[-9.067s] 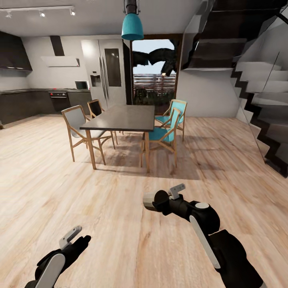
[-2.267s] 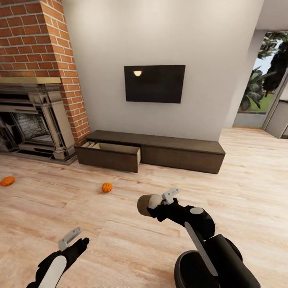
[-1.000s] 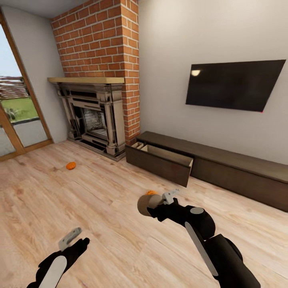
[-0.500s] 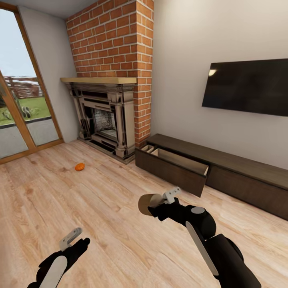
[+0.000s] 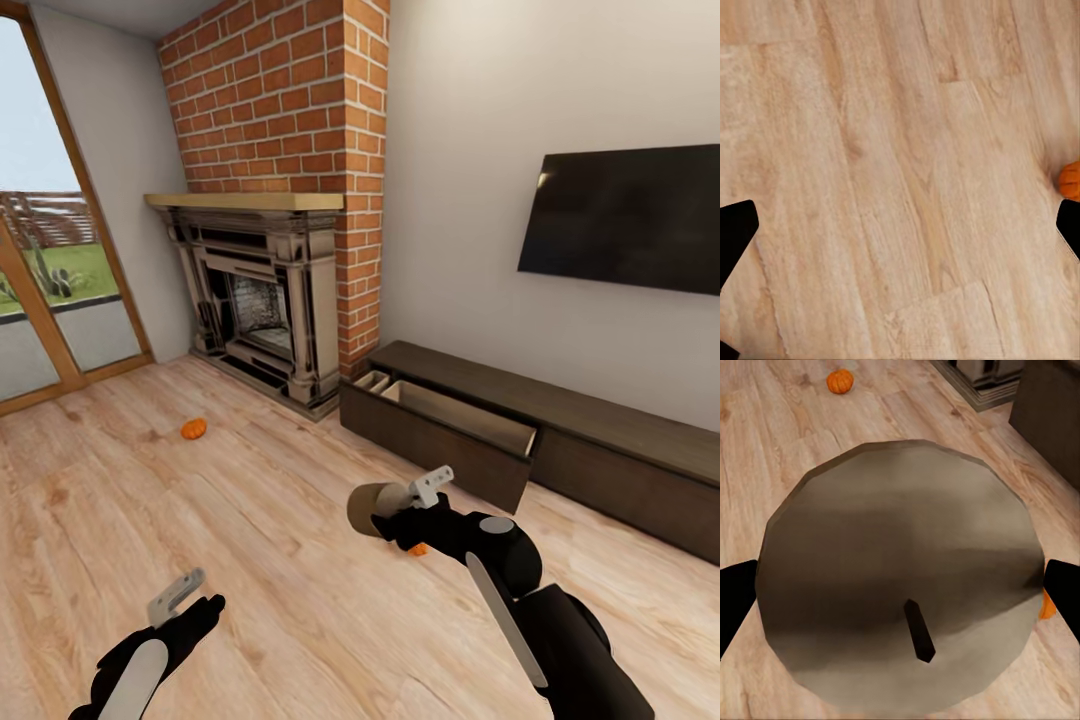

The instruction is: Place each of the two pumpkins and all three candles from the living room inside a cabinet in the living room (use any cabinet), then make sure every cabinet is closed, and position the cauldron so it is next to a table in the living room.

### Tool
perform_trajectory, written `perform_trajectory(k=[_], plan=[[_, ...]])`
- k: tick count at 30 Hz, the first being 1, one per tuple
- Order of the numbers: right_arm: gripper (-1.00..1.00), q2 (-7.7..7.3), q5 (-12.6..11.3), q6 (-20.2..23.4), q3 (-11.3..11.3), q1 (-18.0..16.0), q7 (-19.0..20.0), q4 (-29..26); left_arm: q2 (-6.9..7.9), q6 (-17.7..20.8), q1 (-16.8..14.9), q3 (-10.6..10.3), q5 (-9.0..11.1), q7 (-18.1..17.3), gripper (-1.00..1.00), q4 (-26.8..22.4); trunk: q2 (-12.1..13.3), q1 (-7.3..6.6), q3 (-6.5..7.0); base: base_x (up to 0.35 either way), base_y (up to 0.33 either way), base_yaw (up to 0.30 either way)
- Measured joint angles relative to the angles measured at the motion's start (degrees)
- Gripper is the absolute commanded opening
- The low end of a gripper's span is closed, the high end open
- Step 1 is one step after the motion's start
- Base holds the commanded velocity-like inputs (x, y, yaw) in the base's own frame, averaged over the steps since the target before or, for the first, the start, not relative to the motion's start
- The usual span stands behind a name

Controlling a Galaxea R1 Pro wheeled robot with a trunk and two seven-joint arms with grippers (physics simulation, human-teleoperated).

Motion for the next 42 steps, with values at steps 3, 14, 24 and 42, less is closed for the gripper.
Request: perform_trajectory(k=[3,14,24,42], plan=[[-1.0,0.01,-0.01,0.15,-0.05,0.0,-0.02,0.0,0.02,0.0,0.0,0.0,0.03,0.0,1.0,0.0,0.0,0.0,0.0,0.31,0.182,0.0],[-1.0,0.02,-0.03,0.31,-0.08,-0.01,-0.08,0.0,0.01,0.0,0.0,0.0,0.0,0.0,1.0,0.0,0.0,0.0,0.0,0.307,0.198,0.0],[-1.0,0.02,-0.05,0.36,-0.13,-0.07,-0.08,0.0,-0.03,0.0,0.0,0.0,0.05,-0.04,1.0,0.0,0.0,0.0,0.0,0.294,0.207,-0.017],[-1.0,0.02,-0.05,-0.28,-0.18,-0.07,-0.44,-0.02,-0.06,0.01,-0.03,-0.1,0.03,-0.1,1.0,0.53,0.0,0.01,0.0,0.258,0.237,-0.225]])
